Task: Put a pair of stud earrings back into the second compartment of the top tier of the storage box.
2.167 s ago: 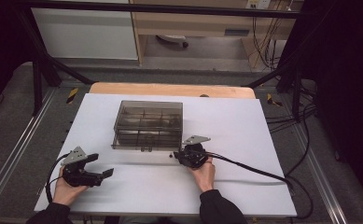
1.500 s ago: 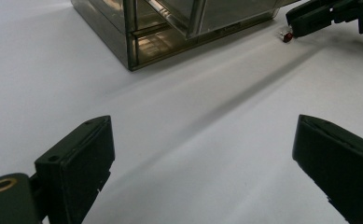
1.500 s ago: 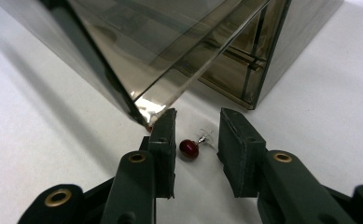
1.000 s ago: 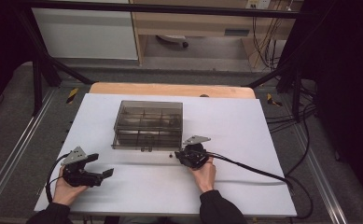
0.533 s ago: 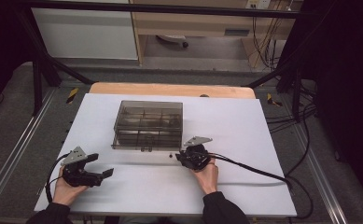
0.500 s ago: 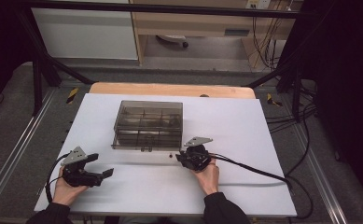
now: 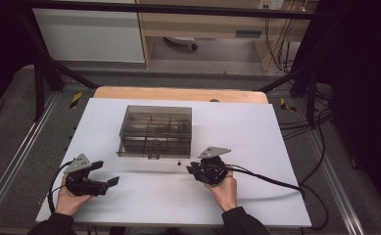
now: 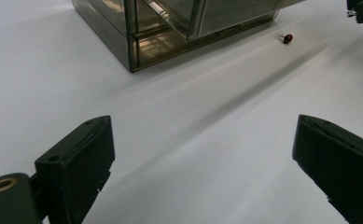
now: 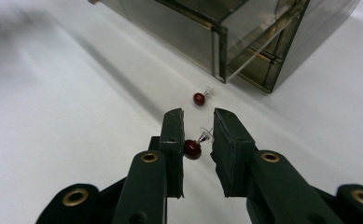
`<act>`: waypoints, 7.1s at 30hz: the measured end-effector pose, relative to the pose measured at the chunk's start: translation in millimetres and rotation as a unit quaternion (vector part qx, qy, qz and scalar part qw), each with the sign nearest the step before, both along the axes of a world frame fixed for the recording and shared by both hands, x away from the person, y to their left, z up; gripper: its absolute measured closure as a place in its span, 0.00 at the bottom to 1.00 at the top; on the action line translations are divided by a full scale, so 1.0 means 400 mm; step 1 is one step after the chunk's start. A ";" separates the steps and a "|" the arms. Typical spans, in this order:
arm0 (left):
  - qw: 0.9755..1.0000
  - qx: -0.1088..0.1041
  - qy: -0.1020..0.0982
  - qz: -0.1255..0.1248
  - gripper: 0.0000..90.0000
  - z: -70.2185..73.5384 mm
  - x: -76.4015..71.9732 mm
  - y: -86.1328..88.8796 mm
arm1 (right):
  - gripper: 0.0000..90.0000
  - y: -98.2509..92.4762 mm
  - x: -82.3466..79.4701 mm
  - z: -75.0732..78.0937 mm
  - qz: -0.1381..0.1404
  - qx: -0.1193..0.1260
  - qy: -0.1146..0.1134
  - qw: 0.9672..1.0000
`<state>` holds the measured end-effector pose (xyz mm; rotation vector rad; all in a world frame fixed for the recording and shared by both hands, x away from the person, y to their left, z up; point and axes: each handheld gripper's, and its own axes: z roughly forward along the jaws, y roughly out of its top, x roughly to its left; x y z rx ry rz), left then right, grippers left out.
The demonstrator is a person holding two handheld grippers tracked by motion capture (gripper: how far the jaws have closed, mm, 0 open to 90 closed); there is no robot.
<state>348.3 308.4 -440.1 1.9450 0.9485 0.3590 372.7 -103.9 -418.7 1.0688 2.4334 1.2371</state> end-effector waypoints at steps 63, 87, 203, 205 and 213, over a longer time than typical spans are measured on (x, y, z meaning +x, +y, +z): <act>1.000 0.003 0.001 -0.001 0.06 -0.002 0.001 -0.001 | 0.83 0.237 0.137 0.120 0.007 0.027 -0.027 0.999; 1.000 0.005 0.002 -0.003 0.06 -0.003 0.000 -0.003 | 0.19 0.163 0.081 0.162 -0.005 0.052 -0.064 0.997; 1.000 0.006 0.001 -0.003 0.06 -0.003 0.001 -0.003 | 0.83 0.094 0.087 -0.093 -0.052 0.003 0.006 0.999; 1.000 0.006 0.001 -0.003 0.06 -0.003 0.001 -0.003 | 0.83 0.093 0.085 -0.091 -0.049 0.001 0.008 0.999; 1.000 0.007 0.001 -0.003 0.06 -0.003 0.001 -0.003 | 0.83 0.087 0.063 -0.080 -0.039 -0.007 0.005 0.999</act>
